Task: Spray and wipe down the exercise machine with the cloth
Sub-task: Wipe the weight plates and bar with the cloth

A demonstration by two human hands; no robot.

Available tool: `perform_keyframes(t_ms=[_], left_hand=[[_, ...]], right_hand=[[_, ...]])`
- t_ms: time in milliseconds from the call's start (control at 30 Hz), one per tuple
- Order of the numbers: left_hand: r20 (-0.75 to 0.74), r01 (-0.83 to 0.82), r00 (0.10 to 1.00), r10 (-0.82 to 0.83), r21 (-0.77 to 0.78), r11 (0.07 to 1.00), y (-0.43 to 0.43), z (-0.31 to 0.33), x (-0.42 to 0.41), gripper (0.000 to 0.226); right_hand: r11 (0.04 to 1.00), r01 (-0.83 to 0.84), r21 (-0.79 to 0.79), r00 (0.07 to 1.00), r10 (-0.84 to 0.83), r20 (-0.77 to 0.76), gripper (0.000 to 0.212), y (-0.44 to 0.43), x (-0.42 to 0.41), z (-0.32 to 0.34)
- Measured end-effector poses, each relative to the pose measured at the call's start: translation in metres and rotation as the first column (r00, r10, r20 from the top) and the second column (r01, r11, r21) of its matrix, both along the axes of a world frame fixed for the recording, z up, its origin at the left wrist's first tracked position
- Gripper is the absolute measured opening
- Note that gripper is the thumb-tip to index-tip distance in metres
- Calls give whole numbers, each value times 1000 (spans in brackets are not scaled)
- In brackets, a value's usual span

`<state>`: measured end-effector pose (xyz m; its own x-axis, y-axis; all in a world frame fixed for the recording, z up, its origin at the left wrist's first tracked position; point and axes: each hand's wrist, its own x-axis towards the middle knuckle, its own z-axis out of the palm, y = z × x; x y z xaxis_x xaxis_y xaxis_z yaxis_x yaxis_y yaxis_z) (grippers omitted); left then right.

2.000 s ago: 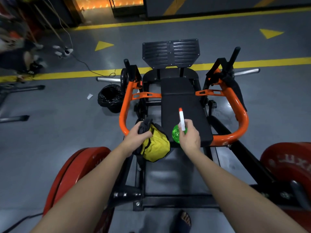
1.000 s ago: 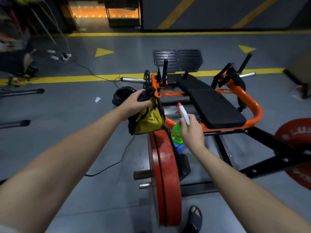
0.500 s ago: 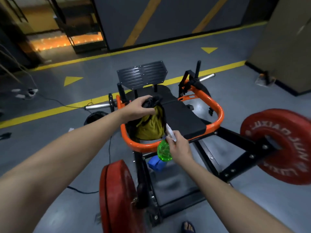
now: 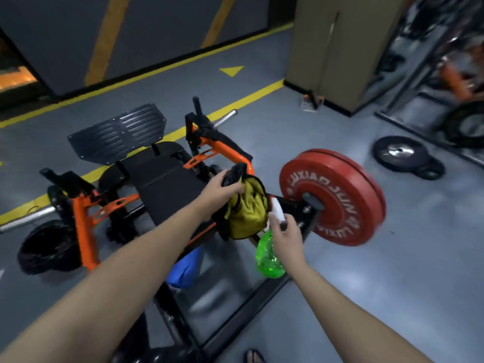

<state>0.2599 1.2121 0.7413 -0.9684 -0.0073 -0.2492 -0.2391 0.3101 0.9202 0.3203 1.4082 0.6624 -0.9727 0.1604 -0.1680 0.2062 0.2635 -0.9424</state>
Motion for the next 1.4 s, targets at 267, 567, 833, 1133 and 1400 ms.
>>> perform_keyframes(t_ms=[267, 567, 833, 1133, 1400], left_hand=[[180, -93, 983, 38, 306, 947, 145, -47, 9, 14], [287, -252, 944, 165, 299, 920, 240, -62, -25, 11], [275, -460, 881, 384, 313, 831, 313, -49, -78, 11], [276, -554, 829, 486, 298, 777, 325, -69, -96, 38], [273, -504, 859, 434, 296, 811, 342, -86, -96, 54]], right_hand=[[905, 326, -272, 944, -299, 138, 43, 113, 15, -8], [951, 310, -14, 935, -302, 184, 11, 204, -44, -15], [986, 149, 69, 950, -162, 265, 19, 284, -117, -23], [976, 63, 210, 922, -138, 363, 26, 339, -132, -33], [978, -5, 211, 869, -100, 484, 24, 370, -110, -60]])
